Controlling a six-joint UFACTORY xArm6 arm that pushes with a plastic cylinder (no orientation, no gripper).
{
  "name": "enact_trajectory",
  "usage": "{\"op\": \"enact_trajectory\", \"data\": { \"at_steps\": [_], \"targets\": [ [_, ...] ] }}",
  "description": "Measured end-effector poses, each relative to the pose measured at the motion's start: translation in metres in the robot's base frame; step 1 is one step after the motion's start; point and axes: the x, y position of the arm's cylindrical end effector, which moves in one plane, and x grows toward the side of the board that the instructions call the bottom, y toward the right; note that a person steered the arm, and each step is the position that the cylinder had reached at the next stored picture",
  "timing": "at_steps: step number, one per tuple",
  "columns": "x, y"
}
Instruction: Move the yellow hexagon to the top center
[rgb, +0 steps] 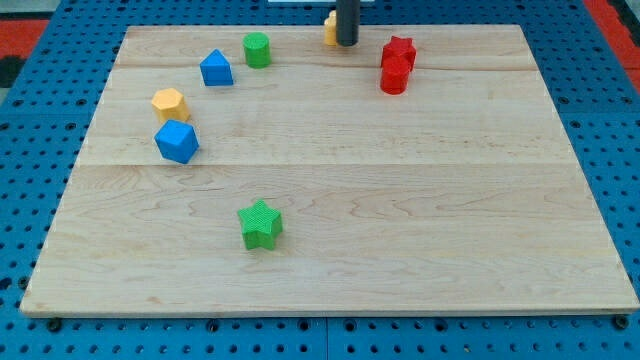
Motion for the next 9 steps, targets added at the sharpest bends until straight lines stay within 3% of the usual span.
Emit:
{"op": "enact_trajectory", "data": {
  "at_steps": [2,3,4,5,6,7,9],
  "targets": [
    [-0.013,0.025],
    [0.013,0.019],
    [0.076,-0.012],
    [0.128,-0.100],
    [0.129,-0.211],
    [0.161,-0.205],
    [0.197,-0.246]
  ]
}}
